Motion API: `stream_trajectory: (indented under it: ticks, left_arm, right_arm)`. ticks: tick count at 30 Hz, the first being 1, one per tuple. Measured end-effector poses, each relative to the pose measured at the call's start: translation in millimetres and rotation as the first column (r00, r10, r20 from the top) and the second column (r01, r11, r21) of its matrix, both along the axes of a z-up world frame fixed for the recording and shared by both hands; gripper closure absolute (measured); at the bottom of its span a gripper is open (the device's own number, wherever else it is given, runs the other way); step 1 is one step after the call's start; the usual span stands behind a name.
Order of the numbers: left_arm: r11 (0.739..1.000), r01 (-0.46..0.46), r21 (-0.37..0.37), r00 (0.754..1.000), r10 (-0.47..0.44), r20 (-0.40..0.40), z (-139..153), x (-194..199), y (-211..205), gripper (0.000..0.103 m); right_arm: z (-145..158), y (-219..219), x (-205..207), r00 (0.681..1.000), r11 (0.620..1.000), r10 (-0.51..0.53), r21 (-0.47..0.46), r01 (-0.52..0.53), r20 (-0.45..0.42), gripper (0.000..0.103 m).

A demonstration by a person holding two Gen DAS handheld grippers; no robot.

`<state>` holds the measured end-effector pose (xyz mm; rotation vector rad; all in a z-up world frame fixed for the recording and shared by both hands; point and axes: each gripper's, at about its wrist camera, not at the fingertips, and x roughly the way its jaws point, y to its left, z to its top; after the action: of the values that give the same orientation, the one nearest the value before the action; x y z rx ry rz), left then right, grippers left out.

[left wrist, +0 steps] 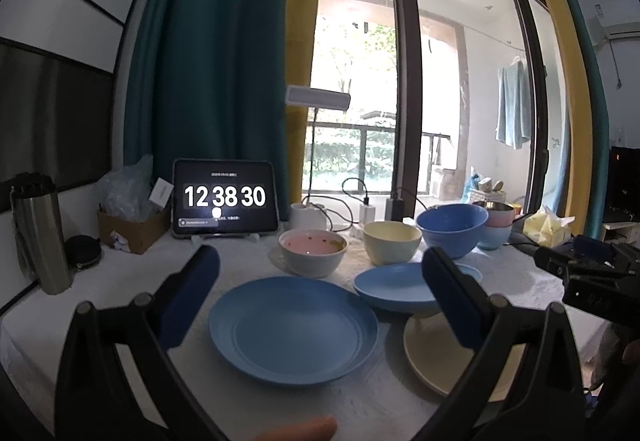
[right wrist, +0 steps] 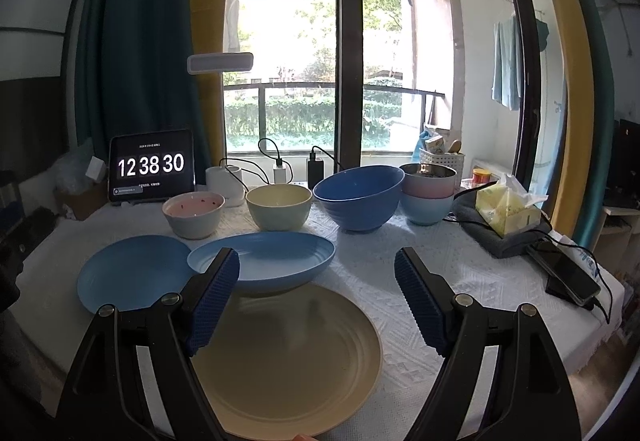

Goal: Organize plates and bowls

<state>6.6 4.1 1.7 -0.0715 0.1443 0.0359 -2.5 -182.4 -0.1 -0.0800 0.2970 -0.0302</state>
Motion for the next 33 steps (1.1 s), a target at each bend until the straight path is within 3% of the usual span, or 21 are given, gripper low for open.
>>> stream_trajectory:
  ticks: [33]
  left_arm:
    - [1.000, -0.003, -0.003, 1.000, 0.003, 0.007, 3.9, 1.0, 0.1, 0.001]
  right_arm:
    - [2.9, -1.5, 1.6, 1.000, 1.000, -0.011, -0.005, 0.011, 0.000, 0.020]
